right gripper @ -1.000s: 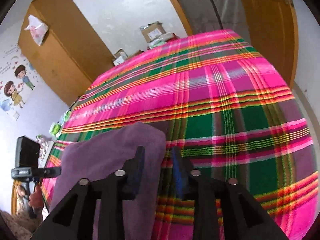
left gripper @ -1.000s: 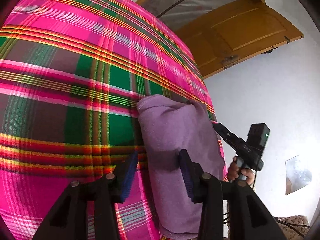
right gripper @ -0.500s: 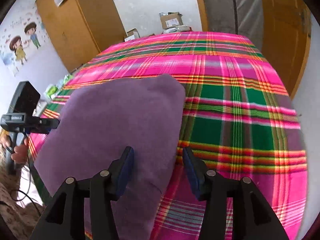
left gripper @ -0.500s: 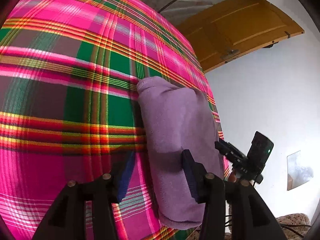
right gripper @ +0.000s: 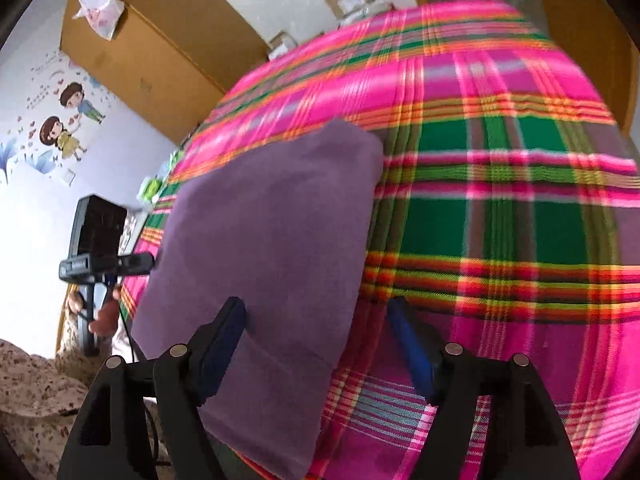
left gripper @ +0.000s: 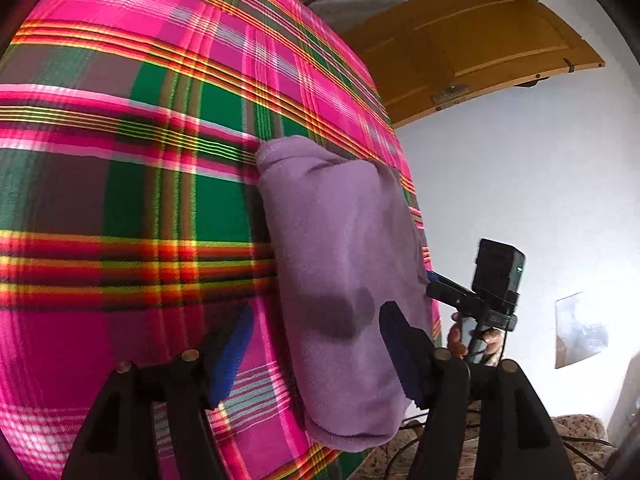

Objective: Fold clothes

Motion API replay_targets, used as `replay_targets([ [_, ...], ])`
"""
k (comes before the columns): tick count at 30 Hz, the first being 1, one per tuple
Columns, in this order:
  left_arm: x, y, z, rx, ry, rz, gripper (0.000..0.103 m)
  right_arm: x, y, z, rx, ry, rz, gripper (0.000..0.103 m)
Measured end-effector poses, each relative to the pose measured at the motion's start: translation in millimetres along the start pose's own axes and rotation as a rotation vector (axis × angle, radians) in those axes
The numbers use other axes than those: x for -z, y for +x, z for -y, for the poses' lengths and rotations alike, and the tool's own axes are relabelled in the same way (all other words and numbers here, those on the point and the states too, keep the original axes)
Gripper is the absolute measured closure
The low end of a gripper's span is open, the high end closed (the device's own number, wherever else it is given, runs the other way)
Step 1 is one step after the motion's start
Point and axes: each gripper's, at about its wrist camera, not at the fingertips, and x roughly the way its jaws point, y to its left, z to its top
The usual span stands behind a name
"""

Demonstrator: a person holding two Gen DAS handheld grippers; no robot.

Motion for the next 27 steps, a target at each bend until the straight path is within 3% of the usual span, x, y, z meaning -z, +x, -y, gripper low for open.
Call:
replay_targets([
  [11,-8,9,-1,0.068,0.015,-0.110,0.034,-16,3,20,-0.171,0.069,-0.110,0.027],
  [16,-10,13,-1,0.096,0.027,-0.161,0.033,-20,17,24,-0.306,0.119,-0.163,0.027],
  [27,-13,16,-12,0.109,-0.053,-0.170,0.034,-19,27,18,-0.318,0.131,-0.198,0.027],
])
